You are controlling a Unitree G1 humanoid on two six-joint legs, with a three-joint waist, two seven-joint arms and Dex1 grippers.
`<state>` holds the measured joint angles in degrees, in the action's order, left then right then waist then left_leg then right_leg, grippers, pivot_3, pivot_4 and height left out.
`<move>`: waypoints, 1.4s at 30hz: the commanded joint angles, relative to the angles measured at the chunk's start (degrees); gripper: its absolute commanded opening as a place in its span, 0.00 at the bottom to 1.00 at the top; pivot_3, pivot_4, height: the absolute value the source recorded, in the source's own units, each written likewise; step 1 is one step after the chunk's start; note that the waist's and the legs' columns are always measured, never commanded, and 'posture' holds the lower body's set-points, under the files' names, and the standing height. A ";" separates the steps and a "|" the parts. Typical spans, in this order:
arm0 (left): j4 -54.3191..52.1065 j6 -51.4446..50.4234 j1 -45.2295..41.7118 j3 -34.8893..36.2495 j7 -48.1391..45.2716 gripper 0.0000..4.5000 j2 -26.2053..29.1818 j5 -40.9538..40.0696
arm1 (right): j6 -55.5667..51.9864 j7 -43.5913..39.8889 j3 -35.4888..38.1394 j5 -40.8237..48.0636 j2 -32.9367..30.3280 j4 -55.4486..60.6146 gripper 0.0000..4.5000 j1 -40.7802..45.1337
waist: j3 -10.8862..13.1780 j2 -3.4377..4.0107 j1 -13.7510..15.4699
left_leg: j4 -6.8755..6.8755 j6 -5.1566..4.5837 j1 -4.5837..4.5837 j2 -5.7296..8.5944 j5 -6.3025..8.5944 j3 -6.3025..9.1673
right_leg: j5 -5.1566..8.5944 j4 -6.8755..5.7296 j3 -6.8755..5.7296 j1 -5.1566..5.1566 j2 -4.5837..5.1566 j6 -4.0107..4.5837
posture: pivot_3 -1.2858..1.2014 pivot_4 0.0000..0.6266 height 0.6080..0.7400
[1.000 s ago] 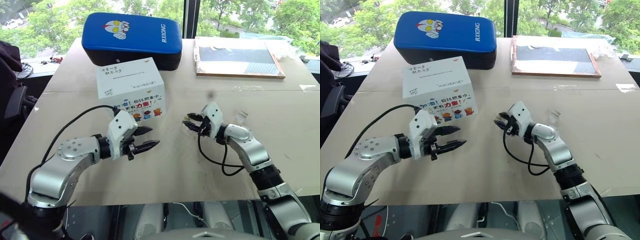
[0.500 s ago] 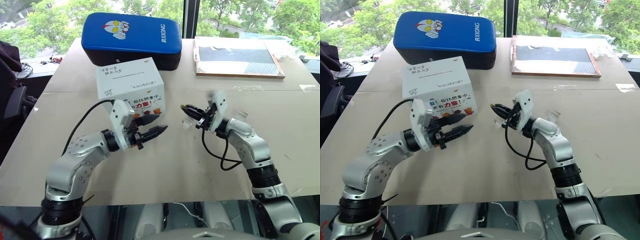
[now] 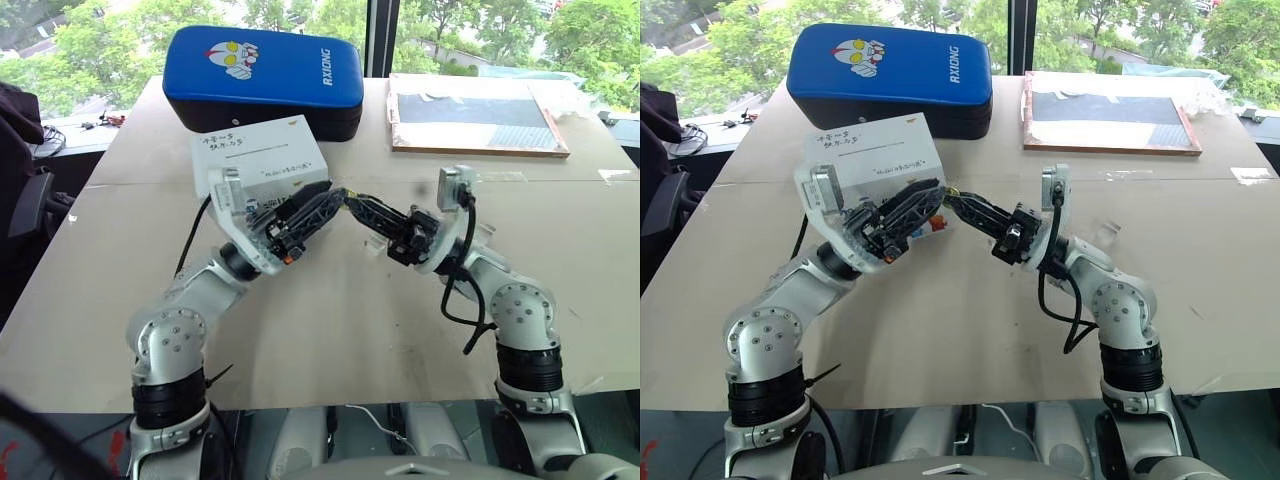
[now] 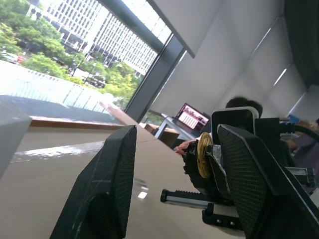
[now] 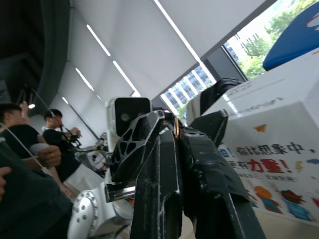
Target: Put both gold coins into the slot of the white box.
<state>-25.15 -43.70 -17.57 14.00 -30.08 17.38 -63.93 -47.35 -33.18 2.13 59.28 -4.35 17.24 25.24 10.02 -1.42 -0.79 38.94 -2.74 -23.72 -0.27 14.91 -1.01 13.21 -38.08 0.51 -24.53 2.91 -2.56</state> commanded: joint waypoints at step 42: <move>10.13 1.69 -13.37 0.39 -8.74 0.00 17.51 1.73 | 14.71 -12.82 -8.60 -20.99 -20.68 1.66 0.64 -4.48 | 0.01 0.01 0.08 | 0.04 -0.01 -0.02 0.01 0.00 -0.06 | 0.01 0.13 -0.09 0.03 -0.17 -0.02 | 0.52 0.24 1.00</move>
<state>-13.84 -42.15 -31.32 14.47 -36.51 33.53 -63.06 -36.47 -43.12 -4.78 42.68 -23.12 18.71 21.62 10.02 -1.42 -0.71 38.98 -2.75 -23.76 -0.26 14.91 -1.07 13.22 -37.93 0.41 -24.51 2.74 -2.58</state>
